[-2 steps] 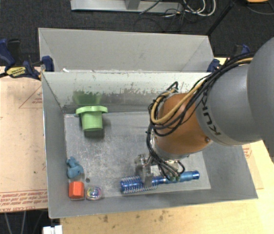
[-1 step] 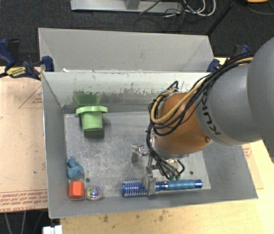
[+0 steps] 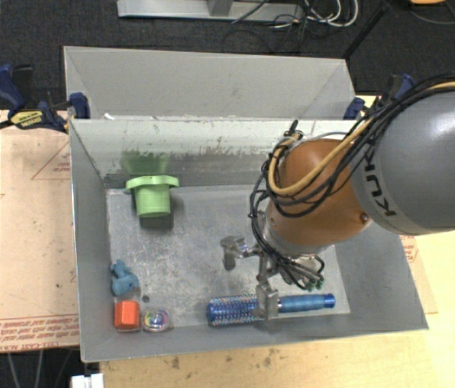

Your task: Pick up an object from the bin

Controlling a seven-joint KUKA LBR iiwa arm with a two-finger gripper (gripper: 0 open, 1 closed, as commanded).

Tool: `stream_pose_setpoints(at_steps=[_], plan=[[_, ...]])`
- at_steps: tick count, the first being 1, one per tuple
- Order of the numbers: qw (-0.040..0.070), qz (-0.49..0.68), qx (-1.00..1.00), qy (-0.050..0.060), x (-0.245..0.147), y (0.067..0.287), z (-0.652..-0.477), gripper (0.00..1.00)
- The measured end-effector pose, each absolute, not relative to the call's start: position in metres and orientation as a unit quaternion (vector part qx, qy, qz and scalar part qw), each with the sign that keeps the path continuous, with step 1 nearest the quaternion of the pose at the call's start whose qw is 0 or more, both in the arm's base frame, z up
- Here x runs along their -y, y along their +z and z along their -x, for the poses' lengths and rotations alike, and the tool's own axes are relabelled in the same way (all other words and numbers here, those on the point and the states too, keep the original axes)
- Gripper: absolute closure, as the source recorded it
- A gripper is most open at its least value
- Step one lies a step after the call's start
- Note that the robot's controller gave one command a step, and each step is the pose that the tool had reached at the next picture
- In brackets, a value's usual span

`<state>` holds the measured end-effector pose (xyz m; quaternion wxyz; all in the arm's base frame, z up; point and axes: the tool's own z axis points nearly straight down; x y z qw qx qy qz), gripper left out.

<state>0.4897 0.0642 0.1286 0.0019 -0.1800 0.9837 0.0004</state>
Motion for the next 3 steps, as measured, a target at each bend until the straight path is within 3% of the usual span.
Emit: stream_pose_setpoints(at_steps=[1,2,3], plan=[[0.007,0.177,-0.984,0.001,-0.074,0.080,-0.485,0.00],[0.000,0.176,-0.984,0.001,-0.074,0.079,-0.481,1.00],[0.005,0.178,-0.984,0.001,-0.091,0.225,-0.496,1.00]])
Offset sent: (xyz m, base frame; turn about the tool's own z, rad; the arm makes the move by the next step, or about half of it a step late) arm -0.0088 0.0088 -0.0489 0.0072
